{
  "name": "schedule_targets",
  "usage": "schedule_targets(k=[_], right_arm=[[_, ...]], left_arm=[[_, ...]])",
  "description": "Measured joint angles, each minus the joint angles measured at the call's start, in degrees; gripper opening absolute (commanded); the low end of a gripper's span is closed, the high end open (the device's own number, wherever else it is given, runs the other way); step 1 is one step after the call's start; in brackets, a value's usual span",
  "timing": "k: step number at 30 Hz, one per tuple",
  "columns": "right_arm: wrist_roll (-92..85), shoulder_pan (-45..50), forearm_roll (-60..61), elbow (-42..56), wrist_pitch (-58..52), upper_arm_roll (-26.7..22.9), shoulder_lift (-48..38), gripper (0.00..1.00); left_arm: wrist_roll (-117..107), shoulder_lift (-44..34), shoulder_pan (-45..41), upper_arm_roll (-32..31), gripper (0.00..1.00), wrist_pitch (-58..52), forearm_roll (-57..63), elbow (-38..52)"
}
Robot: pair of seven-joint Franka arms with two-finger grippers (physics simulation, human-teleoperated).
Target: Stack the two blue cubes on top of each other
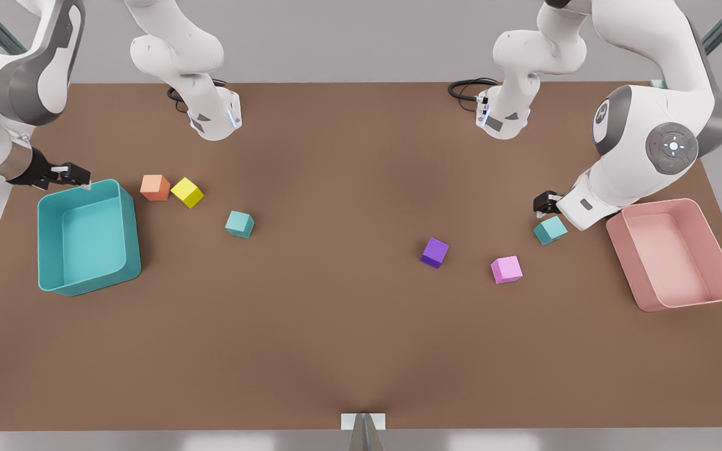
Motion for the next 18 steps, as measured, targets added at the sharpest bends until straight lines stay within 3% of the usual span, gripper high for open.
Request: schedule_targets(k=[7,13,18], right_arm=[[-0.11,1.29,0.74,-0.12,-0.72,1.12,3.67,1.00],[5.28,13.26,4.24,-23.20,12.20,0.99,1.97,1.00],[11.33,18.66,7.33,-31.62,27.43,0.94,7.48,1.00]], left_arm=[[-0.16,-0.07,-0.02,0.00,1.00,-0.03,0.01,0.00],[-0.25,0.00,-0.01,0.00,1.00,-0.07,0.06,0.00],[-0.32,-0.01,-0.02,0.00,1.00,-0.44,0.06,0.00]])
